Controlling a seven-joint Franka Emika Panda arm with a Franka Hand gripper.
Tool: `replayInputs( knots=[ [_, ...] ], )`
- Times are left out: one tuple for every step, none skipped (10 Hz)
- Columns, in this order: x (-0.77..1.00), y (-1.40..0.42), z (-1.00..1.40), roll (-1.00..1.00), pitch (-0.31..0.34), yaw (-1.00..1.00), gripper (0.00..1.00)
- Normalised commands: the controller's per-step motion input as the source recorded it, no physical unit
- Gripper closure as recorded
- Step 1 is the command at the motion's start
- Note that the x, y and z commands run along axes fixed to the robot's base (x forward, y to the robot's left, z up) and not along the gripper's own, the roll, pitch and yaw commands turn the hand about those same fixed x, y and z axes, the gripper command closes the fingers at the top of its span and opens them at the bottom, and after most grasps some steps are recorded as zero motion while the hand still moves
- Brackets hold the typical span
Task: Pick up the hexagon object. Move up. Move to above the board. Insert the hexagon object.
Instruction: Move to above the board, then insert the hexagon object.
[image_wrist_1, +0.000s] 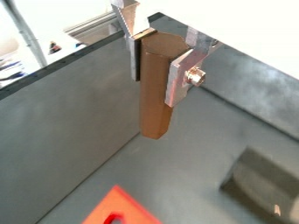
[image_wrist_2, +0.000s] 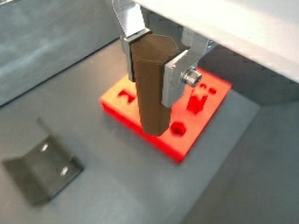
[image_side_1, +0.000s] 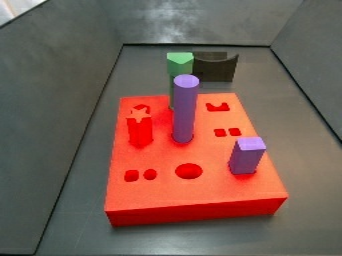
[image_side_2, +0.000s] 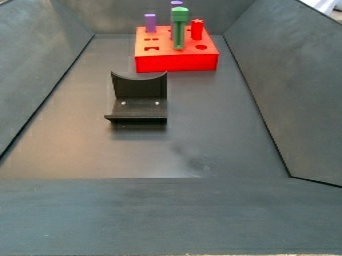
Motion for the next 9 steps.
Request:
replayInputs(
  knots=[
    [0.41, -1.00, 0.21, -0.02, 0.119, 0.00, 1.00],
    [0.42, -1.00, 0.21, 0.01, 0.125, 0.01, 1.00],
    [0.44, -1.00, 0.22, 0.01, 0.129, 0.01, 1.00],
    [0.46, -0.94, 0.21, 0.02, 0.133, 0.00, 1.00],
    [0.39, -0.76, 0.17, 0.02, 0.131, 0.00, 1.00],
    [0.24, -0.41, 0.09, 0.05, 0.125, 0.01, 1.00],
    [0.15, -0.21, 0.06, 0.06, 0.103, 0.01, 1.00],
    [-0.07, 0.00, 0.00, 0.00, 0.000, 0.00, 1.00],
    [-0.35, 0.04, -0.14, 0.00, -0.026, 0.00, 1.00]
  ],
)
